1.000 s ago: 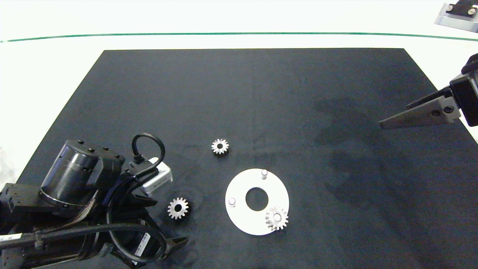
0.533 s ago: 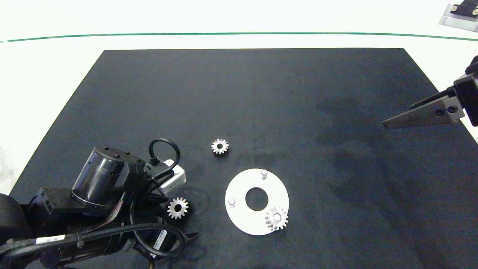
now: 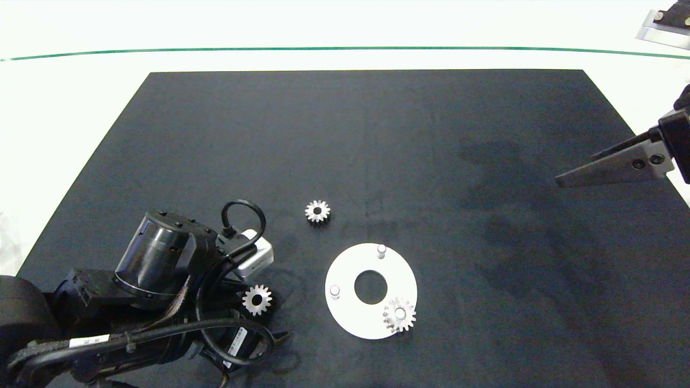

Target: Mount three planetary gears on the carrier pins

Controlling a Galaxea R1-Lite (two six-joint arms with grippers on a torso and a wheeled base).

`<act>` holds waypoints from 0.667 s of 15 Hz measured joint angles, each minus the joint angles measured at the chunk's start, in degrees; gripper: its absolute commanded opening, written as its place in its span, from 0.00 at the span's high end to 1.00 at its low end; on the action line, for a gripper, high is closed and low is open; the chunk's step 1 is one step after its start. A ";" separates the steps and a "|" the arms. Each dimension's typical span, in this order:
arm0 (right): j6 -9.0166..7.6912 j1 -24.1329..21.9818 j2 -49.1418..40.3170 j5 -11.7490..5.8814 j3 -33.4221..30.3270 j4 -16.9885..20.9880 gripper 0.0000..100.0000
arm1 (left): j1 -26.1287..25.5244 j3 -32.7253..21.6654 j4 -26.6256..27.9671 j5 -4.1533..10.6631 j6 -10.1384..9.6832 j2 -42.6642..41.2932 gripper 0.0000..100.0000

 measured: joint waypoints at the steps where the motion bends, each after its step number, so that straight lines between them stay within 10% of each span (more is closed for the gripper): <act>1: -0.05 -0.06 0.00 0.02 0.13 0.00 0.00 | 0.01 0.00 -0.05 0.06 -0.02 0.21 0.10; 10: -0.55 -0.06 -0.02 0.11 0.88 0.00 0.00 | 0.20 -0.02 -1.43 0.09 0.06 0.94 0.28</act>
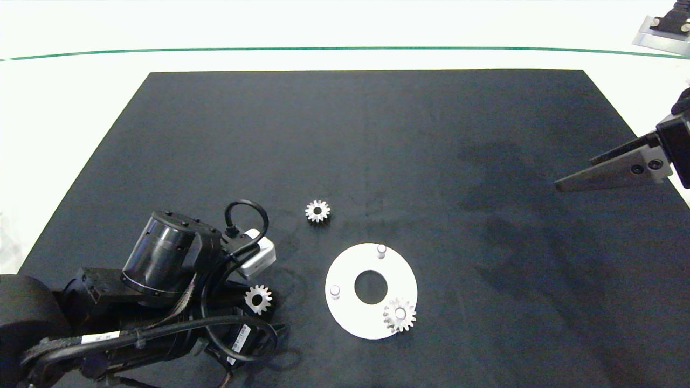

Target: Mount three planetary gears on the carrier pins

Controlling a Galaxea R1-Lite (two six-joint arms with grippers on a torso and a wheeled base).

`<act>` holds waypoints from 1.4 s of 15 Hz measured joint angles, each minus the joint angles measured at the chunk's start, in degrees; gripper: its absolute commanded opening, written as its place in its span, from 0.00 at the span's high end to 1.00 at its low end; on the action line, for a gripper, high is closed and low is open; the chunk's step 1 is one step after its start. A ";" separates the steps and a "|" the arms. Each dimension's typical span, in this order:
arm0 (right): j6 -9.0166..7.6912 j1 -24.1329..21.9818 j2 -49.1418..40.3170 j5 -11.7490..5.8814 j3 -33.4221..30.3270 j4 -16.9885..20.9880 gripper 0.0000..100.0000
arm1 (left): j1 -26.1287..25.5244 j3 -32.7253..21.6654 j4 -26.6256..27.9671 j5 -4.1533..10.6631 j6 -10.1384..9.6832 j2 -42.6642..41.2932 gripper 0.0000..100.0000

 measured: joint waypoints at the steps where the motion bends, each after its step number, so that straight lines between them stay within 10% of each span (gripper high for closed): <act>1: 0.02 0.00 0.00 0.02 0.16 0.00 0.00 | 0.01 -0.02 -0.20 0.00 0.10 0.05 0.31; 21: -0.24 0.17 -0.09 0.61 0.63 -0.09 0.00 | 0.01 -0.17 -0.17 0.00 0.73 0.51 0.70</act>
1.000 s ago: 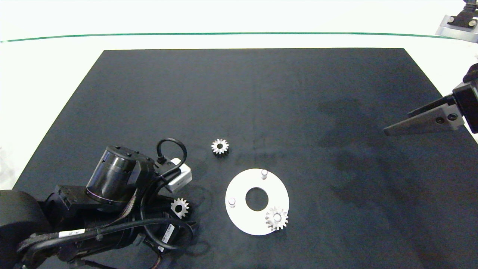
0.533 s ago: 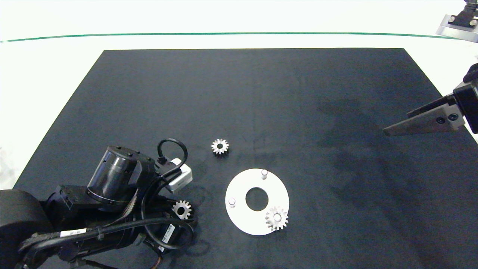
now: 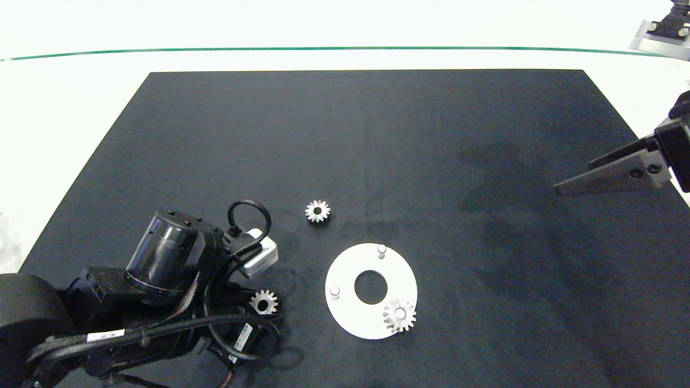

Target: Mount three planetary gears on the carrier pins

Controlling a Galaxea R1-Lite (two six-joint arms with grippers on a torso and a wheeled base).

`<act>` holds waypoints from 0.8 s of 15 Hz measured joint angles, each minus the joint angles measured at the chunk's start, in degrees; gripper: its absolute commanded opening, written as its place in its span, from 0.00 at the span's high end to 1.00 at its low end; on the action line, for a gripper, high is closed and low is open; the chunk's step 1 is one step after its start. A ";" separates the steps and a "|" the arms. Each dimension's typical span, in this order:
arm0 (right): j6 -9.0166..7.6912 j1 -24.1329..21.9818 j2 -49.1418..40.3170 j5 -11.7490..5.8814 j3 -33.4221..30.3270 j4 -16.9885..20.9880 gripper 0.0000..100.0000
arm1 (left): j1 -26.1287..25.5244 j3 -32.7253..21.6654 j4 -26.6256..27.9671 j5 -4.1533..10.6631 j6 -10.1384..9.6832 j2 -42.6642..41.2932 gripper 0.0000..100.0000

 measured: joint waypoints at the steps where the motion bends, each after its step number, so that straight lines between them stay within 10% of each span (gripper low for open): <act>1: 0.00 0.00 0.00 0.00 0.00 0.00 0.00 | 0.00 0.00 0.02 0.00 0.06 -0.02 0.73; 12: 0.00 -0.17 0.04 0.00 -0.02 0.00 0.00 | -1.94 -1.84 0.61 -0.02 0.72 -4.18 0.78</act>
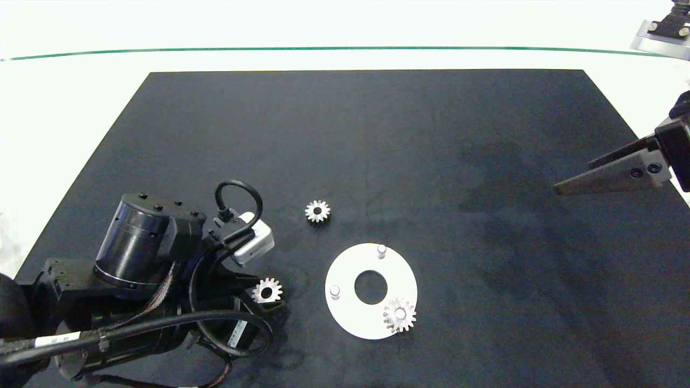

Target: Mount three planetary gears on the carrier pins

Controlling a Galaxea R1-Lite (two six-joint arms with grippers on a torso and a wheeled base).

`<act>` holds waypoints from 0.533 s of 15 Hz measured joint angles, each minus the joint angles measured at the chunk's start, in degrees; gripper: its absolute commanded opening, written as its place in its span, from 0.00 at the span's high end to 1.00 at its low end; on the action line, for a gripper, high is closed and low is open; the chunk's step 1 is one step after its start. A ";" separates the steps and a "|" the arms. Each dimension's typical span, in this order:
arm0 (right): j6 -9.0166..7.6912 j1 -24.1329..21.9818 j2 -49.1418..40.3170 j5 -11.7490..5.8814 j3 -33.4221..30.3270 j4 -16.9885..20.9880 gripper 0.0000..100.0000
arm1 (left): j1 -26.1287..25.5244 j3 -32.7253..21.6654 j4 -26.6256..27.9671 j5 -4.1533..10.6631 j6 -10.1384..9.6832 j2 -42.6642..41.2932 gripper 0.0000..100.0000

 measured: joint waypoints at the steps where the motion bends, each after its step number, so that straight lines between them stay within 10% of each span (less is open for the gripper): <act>1: 0.00 0.00 0.00 0.00 0.00 -0.02 0.00 | -0.27 0.05 0.00 0.49 -0.02 -0.12 0.78; 8: 0.00 0.00 0.02 0.02 -0.11 -0.09 0.00 | -5.73 -0.52 -0.28 2.51 -0.52 -0.85 0.78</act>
